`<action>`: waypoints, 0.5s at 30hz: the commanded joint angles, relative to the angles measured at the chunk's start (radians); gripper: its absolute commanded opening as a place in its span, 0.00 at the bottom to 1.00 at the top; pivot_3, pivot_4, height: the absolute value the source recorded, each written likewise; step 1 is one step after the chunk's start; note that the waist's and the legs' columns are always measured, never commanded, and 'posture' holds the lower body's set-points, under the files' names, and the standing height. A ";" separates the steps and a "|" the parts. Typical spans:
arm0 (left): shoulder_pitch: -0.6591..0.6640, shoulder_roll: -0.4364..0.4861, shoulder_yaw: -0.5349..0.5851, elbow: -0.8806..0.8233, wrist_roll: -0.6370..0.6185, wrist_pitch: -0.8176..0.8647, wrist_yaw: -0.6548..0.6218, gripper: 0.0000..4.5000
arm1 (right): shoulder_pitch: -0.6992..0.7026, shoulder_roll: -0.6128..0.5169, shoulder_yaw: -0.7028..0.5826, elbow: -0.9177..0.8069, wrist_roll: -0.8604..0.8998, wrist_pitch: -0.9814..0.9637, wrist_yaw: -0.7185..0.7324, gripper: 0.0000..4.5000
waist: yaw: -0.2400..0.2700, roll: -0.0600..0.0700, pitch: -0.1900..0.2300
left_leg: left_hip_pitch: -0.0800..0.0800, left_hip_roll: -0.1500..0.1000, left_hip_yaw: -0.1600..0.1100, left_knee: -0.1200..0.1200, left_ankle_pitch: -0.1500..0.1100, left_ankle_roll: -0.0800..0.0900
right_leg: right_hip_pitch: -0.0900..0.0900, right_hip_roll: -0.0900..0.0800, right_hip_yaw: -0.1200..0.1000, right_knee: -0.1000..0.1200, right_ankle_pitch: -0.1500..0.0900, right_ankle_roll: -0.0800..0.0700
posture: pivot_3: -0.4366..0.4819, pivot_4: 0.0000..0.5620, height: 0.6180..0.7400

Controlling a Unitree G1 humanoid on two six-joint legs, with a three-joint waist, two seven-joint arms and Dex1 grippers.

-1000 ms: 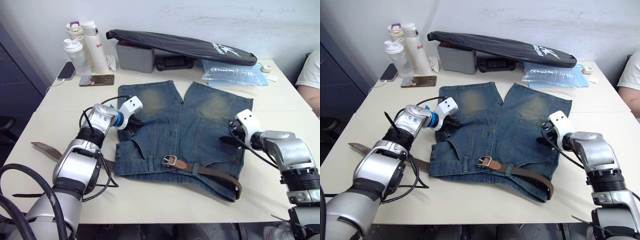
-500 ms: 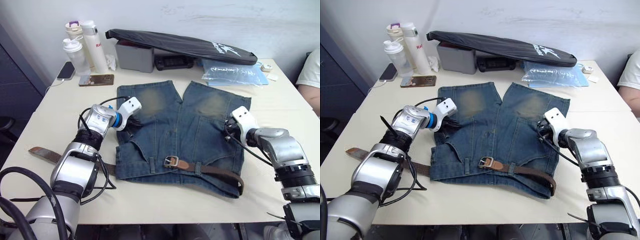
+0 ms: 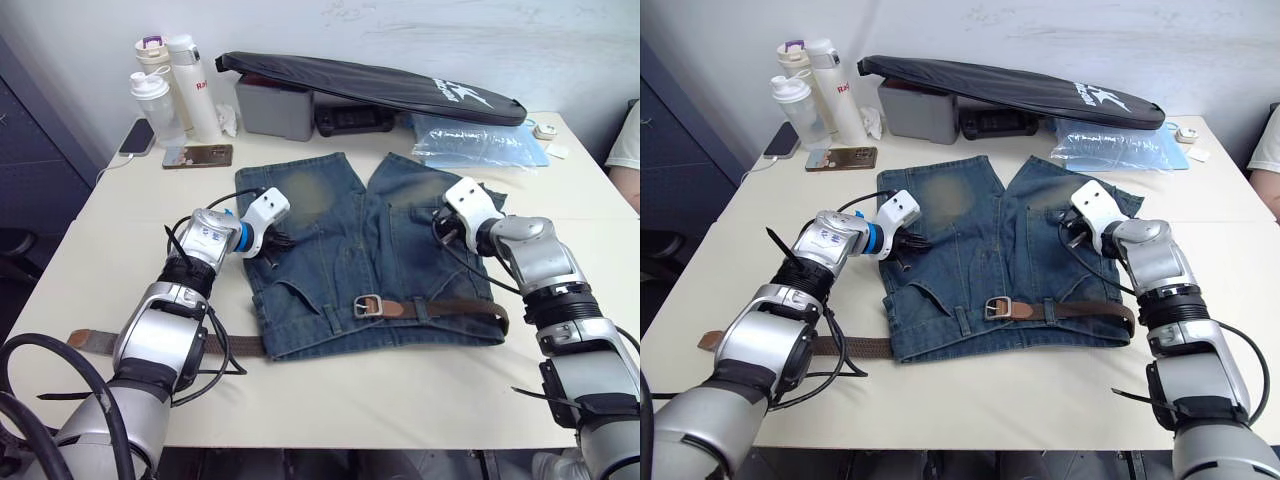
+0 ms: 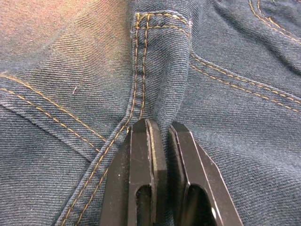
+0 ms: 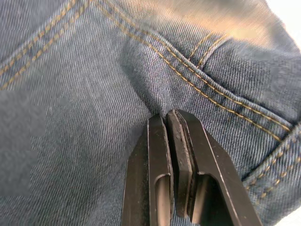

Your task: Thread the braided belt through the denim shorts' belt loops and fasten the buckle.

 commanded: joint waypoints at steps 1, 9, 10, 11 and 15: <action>-0.026 0.009 0.034 0.000 -0.019 -0.029 0.009 0.20 | 0.047 -0.023 -0.033 -0.108 0.027 0.110 0.040 0.00 | 0.000 0.000 0.000 | 0.000 0.000 0.000 0.000 0.000 0.000 | 0.000 0.000 0.000 0.000 0.000 0.000 | 0.48 0.27 1.00; 0.020 0.065 0.036 -0.137 -0.070 0.057 -0.168 0.88 | 0.136 -0.126 -0.147 -0.437 0.128 0.270 0.119 0.73 | 0.001 0.002 -0.001 | -0.009 0.000 0.000 0.001 0.001 -0.002 | -0.009 0.000 -0.001 0.002 0.000 0.000 | 0.48 0.27 1.00; 0.029 0.070 0.044 -0.166 -0.088 0.088 -0.188 0.99 | 0.134 -0.140 -0.147 -0.463 0.136 0.279 0.133 0.85 | 0.001 0.002 0.000 | -0.010 0.000 0.002 0.001 0.001 -0.002 | -0.012 0.000 0.000 0.003 0.000 0.000 | 0.48 0.27 1.00; 0.039 0.086 0.051 -0.213 -0.105 0.123 -0.214 1.00 | 0.127 -0.155 -0.154 -0.506 0.164 0.309 0.161 0.95 | 0.001 0.002 0.000 | -0.010 0.000 0.002 0.001 0.001 -0.002 | -0.012 0.000 0.000 0.003 0.000 0.000 | 0.48 0.27 1.00; 0.060 0.163 0.107 -0.377 -0.199 0.257 -0.295 1.00 | 0.117 -0.209 -0.189 -0.679 0.304 0.403 0.290 0.99 | -0.005 0.001 0.000 | -0.010 0.002 0.002 -0.001 0.002 -0.003 | -0.012 0.002 0.000 0.003 0.000 0.000 | 0.48 0.27 1.00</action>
